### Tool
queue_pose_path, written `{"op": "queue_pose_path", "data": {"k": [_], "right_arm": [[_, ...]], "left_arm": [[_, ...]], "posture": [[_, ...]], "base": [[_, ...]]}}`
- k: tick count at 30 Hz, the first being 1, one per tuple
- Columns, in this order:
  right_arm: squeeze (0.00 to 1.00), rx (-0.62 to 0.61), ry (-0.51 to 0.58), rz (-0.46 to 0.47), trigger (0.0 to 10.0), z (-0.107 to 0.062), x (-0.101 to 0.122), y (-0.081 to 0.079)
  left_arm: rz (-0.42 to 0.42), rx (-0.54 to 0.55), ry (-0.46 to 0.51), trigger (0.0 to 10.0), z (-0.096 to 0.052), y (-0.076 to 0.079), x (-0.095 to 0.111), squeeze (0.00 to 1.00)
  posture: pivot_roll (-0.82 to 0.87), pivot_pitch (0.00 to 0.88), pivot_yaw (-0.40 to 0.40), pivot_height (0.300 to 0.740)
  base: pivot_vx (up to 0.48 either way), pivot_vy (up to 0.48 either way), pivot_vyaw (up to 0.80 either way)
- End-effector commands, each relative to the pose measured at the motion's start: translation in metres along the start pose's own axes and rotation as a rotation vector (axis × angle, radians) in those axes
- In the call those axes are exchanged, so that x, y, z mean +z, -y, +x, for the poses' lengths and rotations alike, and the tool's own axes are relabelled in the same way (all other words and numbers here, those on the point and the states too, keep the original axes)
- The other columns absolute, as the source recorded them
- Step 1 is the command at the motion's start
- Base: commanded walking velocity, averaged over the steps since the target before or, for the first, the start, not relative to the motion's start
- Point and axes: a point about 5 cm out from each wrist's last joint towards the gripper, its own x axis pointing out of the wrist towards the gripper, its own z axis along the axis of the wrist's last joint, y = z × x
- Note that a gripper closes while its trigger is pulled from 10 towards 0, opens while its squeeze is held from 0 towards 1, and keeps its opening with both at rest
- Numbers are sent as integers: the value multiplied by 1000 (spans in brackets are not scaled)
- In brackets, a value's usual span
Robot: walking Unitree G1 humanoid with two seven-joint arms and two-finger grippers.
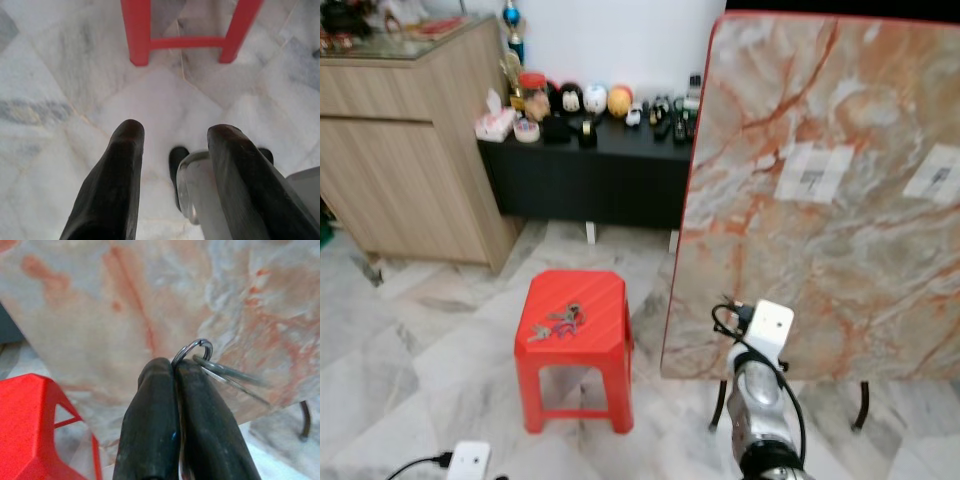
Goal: Hang keys on a hook
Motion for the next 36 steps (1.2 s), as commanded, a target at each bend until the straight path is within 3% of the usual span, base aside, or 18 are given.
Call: {"op": "queue_pose_path", "data": {"k": [1,29,36], "right_arm": [[0,12,24,6,10000,3,7,-5],[0,0,27,8,10000,3,9,-4],[0,5,24,7,10000,3,9,-5]], "left_arm": [[2,9,-12,10000,0,-3,-1,0],[-13,8,-22,10000,0,-3,-2,0],[-4,4,-21,10000,0,-2,-2,0]], "posture": [[84,0,-83,740],[79,0,-81,740],[79,0,-81,740]], "base": [[0,0,0],[0,0,0],[0,-358,0]]}}
